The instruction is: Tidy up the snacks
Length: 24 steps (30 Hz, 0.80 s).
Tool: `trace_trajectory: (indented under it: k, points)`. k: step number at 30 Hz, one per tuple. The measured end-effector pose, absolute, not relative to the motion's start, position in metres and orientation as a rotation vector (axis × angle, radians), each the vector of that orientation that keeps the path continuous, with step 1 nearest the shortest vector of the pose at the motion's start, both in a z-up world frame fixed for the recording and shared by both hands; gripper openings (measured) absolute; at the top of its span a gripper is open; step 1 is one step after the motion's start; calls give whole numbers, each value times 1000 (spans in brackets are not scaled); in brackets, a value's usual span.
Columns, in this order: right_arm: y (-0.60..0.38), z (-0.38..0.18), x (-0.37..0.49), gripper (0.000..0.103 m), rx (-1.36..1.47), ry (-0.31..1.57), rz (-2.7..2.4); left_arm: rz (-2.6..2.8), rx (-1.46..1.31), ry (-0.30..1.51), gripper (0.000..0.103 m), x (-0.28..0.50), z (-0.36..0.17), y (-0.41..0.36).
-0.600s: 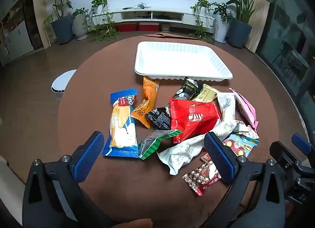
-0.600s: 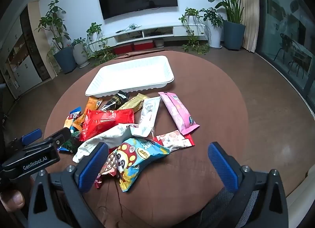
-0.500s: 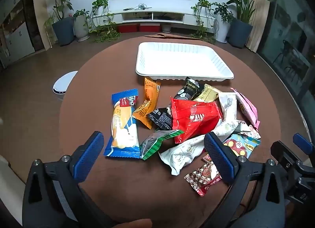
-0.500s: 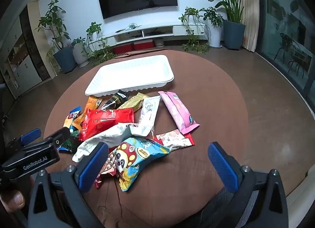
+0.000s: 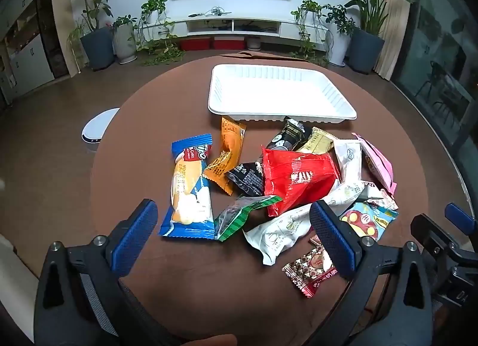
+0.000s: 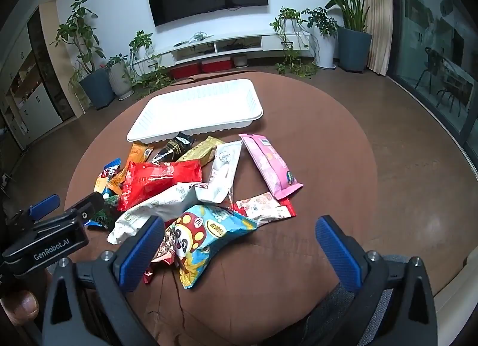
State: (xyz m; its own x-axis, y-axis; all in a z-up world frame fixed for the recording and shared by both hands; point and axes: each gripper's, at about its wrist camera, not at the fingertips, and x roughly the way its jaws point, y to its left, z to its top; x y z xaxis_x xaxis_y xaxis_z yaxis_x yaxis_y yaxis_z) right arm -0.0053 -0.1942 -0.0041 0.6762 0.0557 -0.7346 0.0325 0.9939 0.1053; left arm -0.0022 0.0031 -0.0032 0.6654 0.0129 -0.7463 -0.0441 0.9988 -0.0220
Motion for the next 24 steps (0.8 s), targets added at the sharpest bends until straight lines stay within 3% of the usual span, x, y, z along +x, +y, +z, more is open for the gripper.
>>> trace_trajectory:
  k: [24]
  points:
    - [-193,-13,-4,103,114,847,3,38,-36,849,103,-3,-7,4]
